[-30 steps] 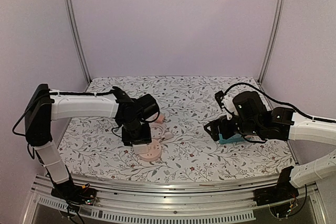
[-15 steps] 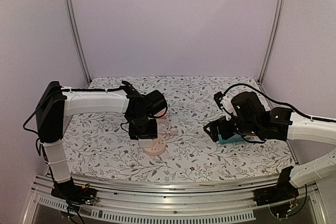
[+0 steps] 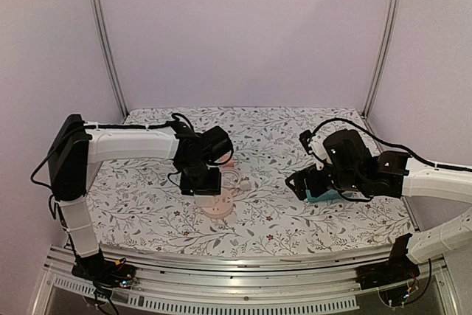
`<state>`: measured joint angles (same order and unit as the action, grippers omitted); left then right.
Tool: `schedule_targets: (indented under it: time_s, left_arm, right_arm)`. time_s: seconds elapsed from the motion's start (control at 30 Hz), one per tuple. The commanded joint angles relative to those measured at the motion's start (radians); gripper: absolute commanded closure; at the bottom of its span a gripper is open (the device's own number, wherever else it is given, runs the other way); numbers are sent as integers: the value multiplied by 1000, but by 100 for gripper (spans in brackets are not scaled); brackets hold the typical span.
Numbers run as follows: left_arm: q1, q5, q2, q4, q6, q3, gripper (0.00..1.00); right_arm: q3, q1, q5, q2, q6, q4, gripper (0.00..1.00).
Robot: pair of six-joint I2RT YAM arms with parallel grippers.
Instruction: Insert the plug
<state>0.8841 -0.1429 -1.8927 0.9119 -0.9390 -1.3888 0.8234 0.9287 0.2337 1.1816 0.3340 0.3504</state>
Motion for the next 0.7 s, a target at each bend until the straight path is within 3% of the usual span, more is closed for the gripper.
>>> schedule_targets:
  time_s: [0.0, 0.03, 0.1, 0.67]
  left_arm:
    - [-16, 18, -58, 46, 44, 78, 20]
    - [-16, 20, -45, 47, 47, 79, 10]
    - [-16, 25, -28, 44, 52, 79, 1]
    - [-10, -39, 199, -16, 96, 86, 1]
  right_arm:
    - [14, -3, 2, 7, -7, -4, 1]
    - [14, -5, 1, 7, -7, -4, 1]
    - [14, -2, -2, 6, -8, -4, 1]
    - [31, -2, -36, 50, -20, -21, 1]
